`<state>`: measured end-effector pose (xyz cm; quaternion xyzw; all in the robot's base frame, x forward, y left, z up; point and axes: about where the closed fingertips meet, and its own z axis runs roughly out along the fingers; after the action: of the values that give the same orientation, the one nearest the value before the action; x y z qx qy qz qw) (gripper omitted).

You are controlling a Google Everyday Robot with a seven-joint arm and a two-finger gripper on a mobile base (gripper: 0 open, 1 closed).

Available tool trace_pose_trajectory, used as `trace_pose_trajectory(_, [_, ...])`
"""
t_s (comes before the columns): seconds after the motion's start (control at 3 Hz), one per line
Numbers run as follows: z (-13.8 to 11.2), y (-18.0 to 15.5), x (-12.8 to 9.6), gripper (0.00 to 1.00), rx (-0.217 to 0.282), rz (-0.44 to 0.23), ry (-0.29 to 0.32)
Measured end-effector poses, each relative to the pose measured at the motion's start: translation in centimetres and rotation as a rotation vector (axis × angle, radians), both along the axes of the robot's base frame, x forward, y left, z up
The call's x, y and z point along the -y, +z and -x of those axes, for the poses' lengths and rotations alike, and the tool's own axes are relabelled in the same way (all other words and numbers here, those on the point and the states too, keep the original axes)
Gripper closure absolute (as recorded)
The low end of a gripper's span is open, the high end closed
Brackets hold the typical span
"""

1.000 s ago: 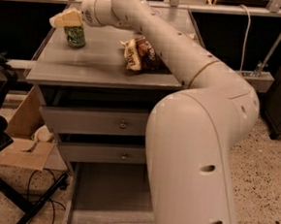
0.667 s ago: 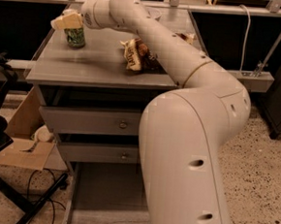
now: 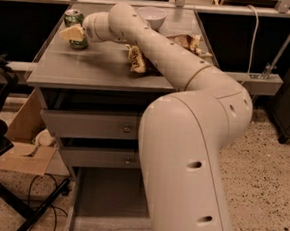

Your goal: Place green can into bottom drawer

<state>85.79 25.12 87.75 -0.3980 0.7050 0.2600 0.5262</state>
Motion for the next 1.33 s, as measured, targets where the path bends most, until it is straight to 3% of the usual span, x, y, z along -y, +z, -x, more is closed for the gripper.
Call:
trace_pose_trajectory(1.0, [0.0, 0.0, 0.0, 0.95, -0.001, 0.0, 0.0])
trace_pose_trajectory(1.33, [1.3, 4.2, 2.9, 1.0, 0.043, 0.019, -0.015])
